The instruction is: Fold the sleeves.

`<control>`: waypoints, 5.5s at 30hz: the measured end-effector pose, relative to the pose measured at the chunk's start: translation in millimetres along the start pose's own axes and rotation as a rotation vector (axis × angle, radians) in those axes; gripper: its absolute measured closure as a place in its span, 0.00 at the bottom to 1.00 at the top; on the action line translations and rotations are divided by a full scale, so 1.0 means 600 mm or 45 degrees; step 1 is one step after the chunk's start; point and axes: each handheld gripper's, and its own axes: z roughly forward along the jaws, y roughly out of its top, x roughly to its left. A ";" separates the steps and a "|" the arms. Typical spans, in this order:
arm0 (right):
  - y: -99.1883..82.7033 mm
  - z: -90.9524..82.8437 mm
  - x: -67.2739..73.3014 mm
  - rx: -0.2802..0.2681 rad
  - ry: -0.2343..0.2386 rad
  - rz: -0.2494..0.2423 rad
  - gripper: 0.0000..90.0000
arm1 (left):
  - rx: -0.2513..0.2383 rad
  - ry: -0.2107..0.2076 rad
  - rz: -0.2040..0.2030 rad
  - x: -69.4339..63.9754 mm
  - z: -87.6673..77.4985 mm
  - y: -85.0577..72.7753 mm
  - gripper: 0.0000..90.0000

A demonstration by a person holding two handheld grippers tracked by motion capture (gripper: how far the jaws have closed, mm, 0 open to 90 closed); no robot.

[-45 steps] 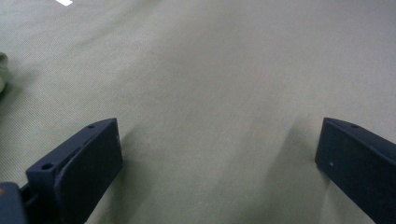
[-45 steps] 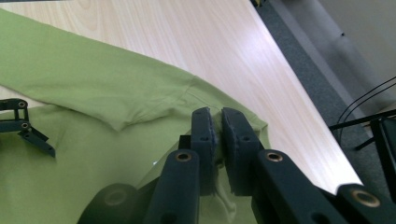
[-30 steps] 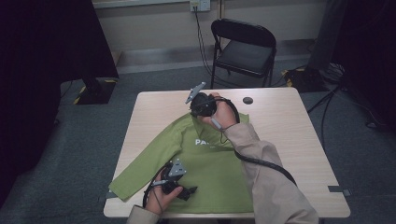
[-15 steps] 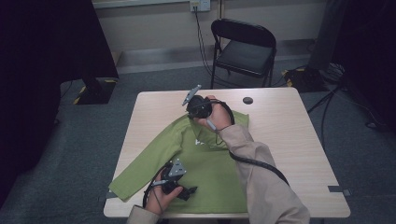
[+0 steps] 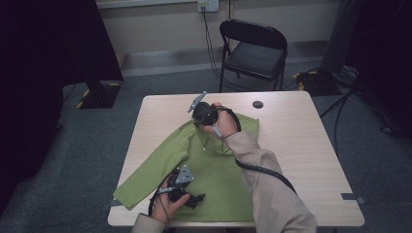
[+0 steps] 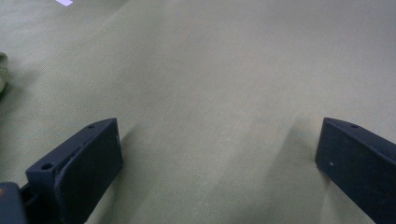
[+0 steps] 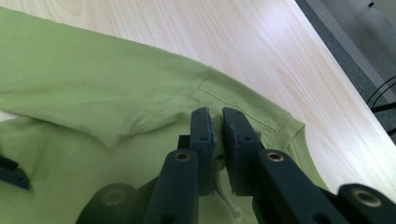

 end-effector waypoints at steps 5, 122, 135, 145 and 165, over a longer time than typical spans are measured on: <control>-0.002 0.006 0.001 -0.009 0.012 0.010 0.92 | -0.001 0.000 -0.001 0.000 0.000 0.000 0.00; -0.161 0.138 0.030 -0.172 0.179 0.354 0.93 | 0.002 -0.001 0.001 0.000 0.000 0.000 0.00; -0.080 0.127 0.041 -0.233 0.199 0.316 0.86 | 0.002 0.000 0.001 0.000 0.000 0.000 0.00; -0.069 0.132 0.057 -0.332 0.180 0.373 0.31 | 0.001 -0.001 0.000 0.000 0.000 0.000 0.00; -0.096 0.153 0.077 -0.201 0.345 0.362 0.34 | 0.002 -0.001 0.000 0.000 0.000 0.000 0.00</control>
